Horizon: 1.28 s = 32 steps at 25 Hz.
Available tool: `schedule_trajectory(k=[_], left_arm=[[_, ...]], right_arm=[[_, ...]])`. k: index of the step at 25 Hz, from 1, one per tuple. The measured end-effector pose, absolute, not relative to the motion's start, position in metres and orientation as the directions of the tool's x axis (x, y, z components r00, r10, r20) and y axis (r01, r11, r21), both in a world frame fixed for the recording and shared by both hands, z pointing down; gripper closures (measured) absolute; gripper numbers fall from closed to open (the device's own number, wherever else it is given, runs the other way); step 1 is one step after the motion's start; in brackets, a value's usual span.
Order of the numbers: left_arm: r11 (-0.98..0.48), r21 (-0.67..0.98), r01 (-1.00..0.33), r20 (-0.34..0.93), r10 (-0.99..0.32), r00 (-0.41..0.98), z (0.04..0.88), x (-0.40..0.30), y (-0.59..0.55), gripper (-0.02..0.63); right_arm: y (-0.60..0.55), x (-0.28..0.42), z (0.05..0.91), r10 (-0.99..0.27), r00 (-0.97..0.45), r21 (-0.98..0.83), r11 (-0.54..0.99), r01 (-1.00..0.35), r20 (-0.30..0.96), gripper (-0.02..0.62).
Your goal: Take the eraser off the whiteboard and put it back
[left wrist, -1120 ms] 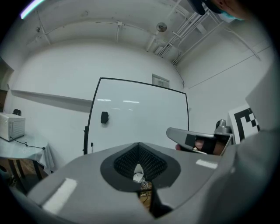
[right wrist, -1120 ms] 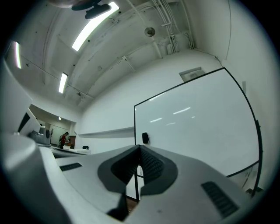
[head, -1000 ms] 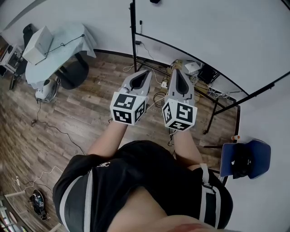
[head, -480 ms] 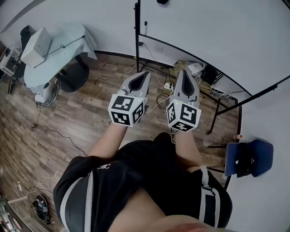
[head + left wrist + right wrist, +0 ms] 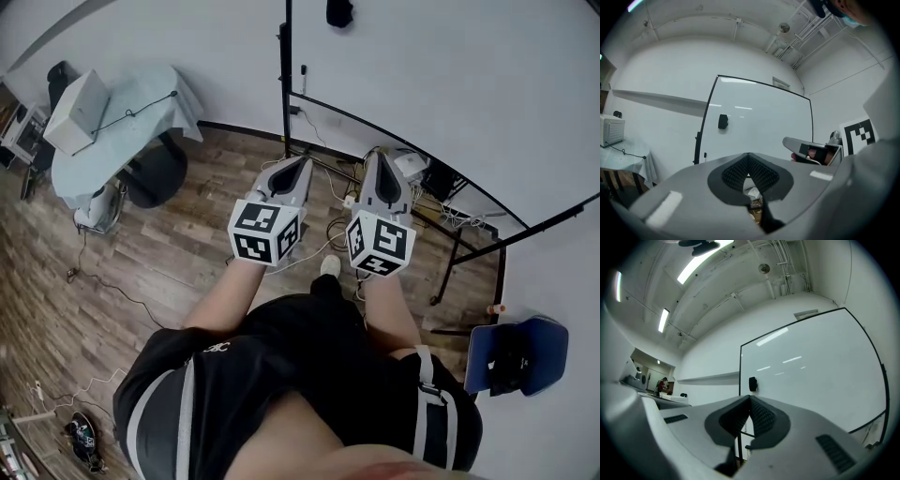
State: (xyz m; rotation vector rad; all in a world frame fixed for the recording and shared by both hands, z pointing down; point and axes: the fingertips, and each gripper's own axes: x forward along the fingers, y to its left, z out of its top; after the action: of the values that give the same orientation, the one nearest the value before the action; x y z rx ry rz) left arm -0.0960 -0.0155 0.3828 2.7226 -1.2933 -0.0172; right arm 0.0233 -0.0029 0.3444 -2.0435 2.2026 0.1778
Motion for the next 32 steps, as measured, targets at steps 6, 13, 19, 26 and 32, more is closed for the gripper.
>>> schedule_trajectory(k=[6,13,19,26,32], left_arm=[[-0.613,0.102,-0.784,0.024,-0.786,0.618,0.377,-0.069,-0.084,0.600],[-0.639,0.095,-0.764,0.045,-0.764,0.644,0.375,-0.029,-0.144,0.600],[-0.596,0.088,-0.798,0.053,-0.797,0.601,0.363,-0.017,-0.200,0.600],[-0.541,0.106,-0.834,0.022,-0.837,0.546,0.343,0.001,-0.266,0.600],[-0.500,0.090,-0.861,0.020,-0.864,0.504,0.338,0.012,-0.303,0.600]], right_arm=[[-0.064,0.051,0.342,-0.978,-0.075,0.000,0.076,-0.997,-0.196,0.591],[-0.127,0.098,0.346,-0.983,-0.042,-0.040,0.050,-0.998,-0.177,0.591],[-0.182,0.101,0.331,-0.976,-0.121,-0.010,0.125,-0.992,-0.181,0.591],[-0.238,0.117,0.315,-0.966,-0.183,0.014,0.183,-0.983,-0.183,0.591],[-0.264,0.134,0.315,-0.966,-0.197,0.007,0.199,-0.980,-0.168,0.591]])
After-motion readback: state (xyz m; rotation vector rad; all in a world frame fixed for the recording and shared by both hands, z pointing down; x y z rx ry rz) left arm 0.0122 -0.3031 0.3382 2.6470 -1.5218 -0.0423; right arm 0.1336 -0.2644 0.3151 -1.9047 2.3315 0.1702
